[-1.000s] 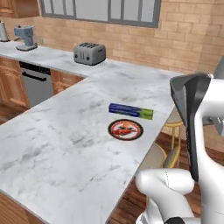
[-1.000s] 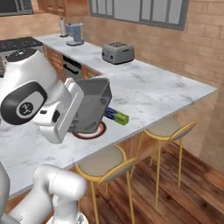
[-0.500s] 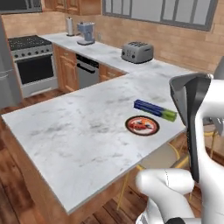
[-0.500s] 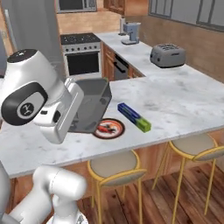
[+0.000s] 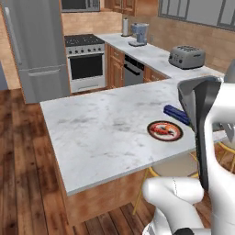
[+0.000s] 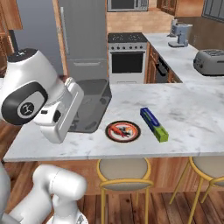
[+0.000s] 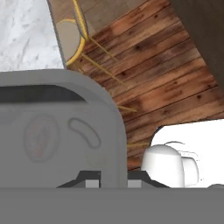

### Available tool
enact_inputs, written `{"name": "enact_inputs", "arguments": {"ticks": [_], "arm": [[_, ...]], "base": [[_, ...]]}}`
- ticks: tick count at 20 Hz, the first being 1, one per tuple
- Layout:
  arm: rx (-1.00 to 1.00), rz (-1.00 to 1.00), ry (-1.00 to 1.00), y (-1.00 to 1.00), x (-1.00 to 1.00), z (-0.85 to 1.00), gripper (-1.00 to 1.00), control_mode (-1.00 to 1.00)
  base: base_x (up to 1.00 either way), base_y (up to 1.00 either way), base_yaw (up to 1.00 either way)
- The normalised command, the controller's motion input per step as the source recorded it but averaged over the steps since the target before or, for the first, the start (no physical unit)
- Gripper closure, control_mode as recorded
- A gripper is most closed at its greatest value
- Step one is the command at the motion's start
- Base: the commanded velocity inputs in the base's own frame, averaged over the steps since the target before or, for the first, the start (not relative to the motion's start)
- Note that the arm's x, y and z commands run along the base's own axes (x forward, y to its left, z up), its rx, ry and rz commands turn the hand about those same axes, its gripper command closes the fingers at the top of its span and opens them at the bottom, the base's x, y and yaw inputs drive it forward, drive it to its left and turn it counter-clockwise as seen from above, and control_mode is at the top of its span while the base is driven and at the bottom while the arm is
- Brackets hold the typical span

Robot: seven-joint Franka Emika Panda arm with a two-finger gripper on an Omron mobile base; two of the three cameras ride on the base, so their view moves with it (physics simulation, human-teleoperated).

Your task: Retrieve the tupperware and aluminum foil from the cabinet and place them on the dining counter near the plate with fish and shrimp to prepare for storing leftovers.

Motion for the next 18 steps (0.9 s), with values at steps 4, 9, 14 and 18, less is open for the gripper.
{"name": "enact_inputs", "arguments": {"ticks": [4, 9, 14, 18], "arm": [[0.00, 0.46, 0.20, 0.09, 0.59, -0.55, 1.00, -1.00], [0.00, 0.55, 0.27, 0.15, 0.96, -0.78, 1.00, -1.00], [0.00, 0.40, 0.22, 0.36, 1.00, -0.72, 1.00, -1.00], [0.00, 0.24, 0.14, 0.38, 1.00, -0.81, 1.00, -1.00]], "base": [[0.20, 0.03, 0.15], [0.00, 0.00, 0.00], [0.00, 0.00, 0.00], [0.00, 0.00, 0.00]]}}
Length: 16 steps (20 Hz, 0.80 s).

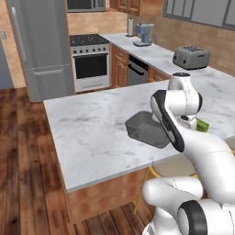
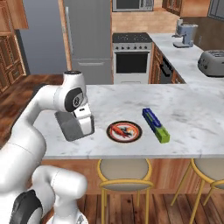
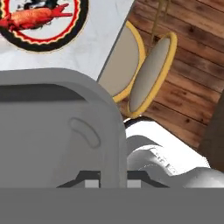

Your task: Retrieve the tupperware and aluminum foil from the cabinet and place them on the dining counter near the plate with fish and shrimp to prepare for storing leftovers.

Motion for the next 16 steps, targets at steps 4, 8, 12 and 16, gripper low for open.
{"name": "enact_inputs", "arguments": {"ticks": [4, 8, 12, 16], "arm": [[0.00, 0.17, 0.12, 0.27, 1.00, -0.95, 1.00, -1.00], [0.00, 0.11, 0.03, 0.06, 0.94, -0.79, 1.00, -1.00], [0.05, 0.08, 0.00, 0.00, 0.92, -0.52, 1.00, -1.00], [0.05, 0.08, 0.00, 0.00, 0.90, -0.47, 1.00, -1.00]], "base": [[0.00, 0.00, 0.00], [0.00, 0.00, 0.00], [0.00, 0.00, 0.00], [0.00, 0.00, 0.00]]}}
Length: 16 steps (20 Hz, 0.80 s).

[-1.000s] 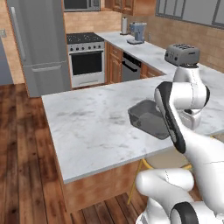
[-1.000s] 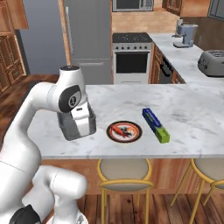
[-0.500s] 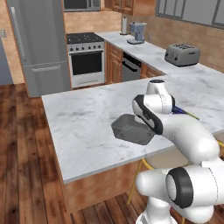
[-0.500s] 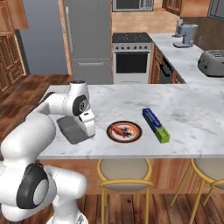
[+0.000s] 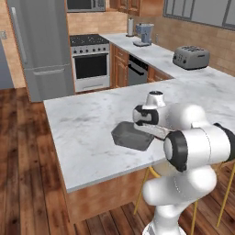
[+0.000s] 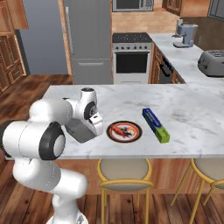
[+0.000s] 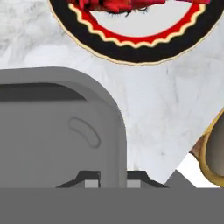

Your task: Retrieve the tupperware and aluminum foil from the cabinet and place them on the dining counter near the plate with fish and shrimp to prepare for storing leftovers.

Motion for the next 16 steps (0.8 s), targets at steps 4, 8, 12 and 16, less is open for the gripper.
{"name": "enact_inputs", "arguments": {"ticks": [4, 8, 12, 16], "arm": [[0.06, 0.06, 0.00, -0.11, 0.82, -0.51, 1.00, -1.00], [0.07, 0.02, 0.00, -0.26, 0.73, -0.51, 1.00, -1.00], [0.05, 0.03, 0.00, -0.16, 0.70, -0.49, 1.00, -1.00], [0.00, 0.02, 0.00, 0.01, 0.29, -0.13, -1.00, -1.00]], "base": [[0.00, 0.00, 0.00], [0.00, 0.00, 0.00], [0.00, 0.00, 0.00], [0.00, 0.00, 0.00]]}}
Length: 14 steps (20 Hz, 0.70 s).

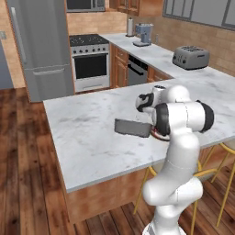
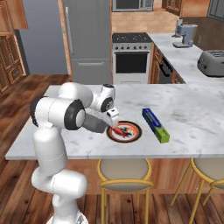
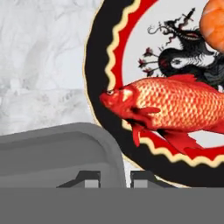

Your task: Retrieve the tupperware and aluminum foil from the cabinet and place them on the dining counter near the plate with fish and shrimp to prepare for storing leftovers.

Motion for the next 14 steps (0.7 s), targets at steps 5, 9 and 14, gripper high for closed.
{"name": "enact_inputs", "arguments": {"ticks": [5, 9, 14], "arm": [[-0.04, 0.10, -0.29, 0.18, -0.59, 0.23, -1.00, -1.00], [-0.02, 0.09, -0.30, 0.05, -0.63, 0.46, -1.00, -1.00], [0.00, 0.11, -0.31, 0.00, -0.90, 0.63, -1.00, -1.00]], "base": [[0.00, 0.00, 0.00], [0.00, 0.00, 0.00], [0.00, 0.00, 0.00]]}}
